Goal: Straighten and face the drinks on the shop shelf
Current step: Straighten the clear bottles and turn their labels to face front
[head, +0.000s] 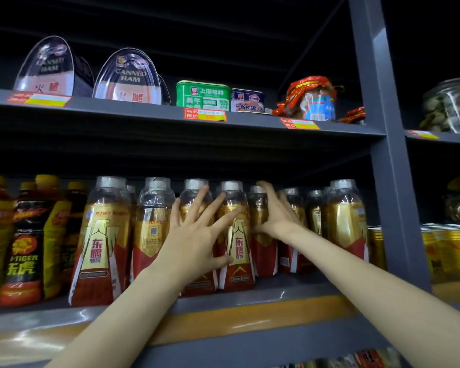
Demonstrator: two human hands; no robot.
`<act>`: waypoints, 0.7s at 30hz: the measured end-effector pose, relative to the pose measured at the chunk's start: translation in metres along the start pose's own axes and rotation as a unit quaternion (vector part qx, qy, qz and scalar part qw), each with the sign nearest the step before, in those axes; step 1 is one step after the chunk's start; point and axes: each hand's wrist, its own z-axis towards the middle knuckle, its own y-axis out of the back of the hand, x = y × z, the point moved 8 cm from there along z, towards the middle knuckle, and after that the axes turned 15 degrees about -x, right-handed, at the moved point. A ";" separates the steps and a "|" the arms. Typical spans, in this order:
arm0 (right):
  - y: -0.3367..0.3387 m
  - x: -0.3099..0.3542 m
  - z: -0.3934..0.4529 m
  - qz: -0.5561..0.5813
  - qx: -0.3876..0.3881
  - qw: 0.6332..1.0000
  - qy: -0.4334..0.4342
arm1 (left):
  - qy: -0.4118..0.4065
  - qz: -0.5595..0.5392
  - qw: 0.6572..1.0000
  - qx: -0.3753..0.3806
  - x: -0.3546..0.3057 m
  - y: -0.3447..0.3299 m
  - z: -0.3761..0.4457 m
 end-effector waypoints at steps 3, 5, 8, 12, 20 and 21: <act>0.029 0.008 -0.022 0.051 -0.040 0.996 0.058 | -0.018 0.009 0.999 -0.033 0.000 0.003 0.001; 0.055 0.008 -0.041 0.095 -0.081 0.989 0.075 | -0.008 0.004 0.999 -0.031 0.001 0.005 0.002; 0.095 0.007 -0.067 0.148 -0.131 0.977 0.082 | 0.014 -0.048 0.999 0.007 -0.002 0.008 0.000; 0.137 0.006 -0.082 0.232 -0.129 0.963 0.055 | 0.049 -0.065 0.994 0.077 -0.002 0.018 0.005; 0.181 0.034 -0.081 0.399 -0.056 0.915 0.015 | 0.243 -0.625 0.733 0.112 -0.049 0.086 0.010; 0.182 0.039 -0.080 0.408 -0.042 0.912 0.012 | 0.257 -0.667 0.682 0.154 -0.057 0.089 0.006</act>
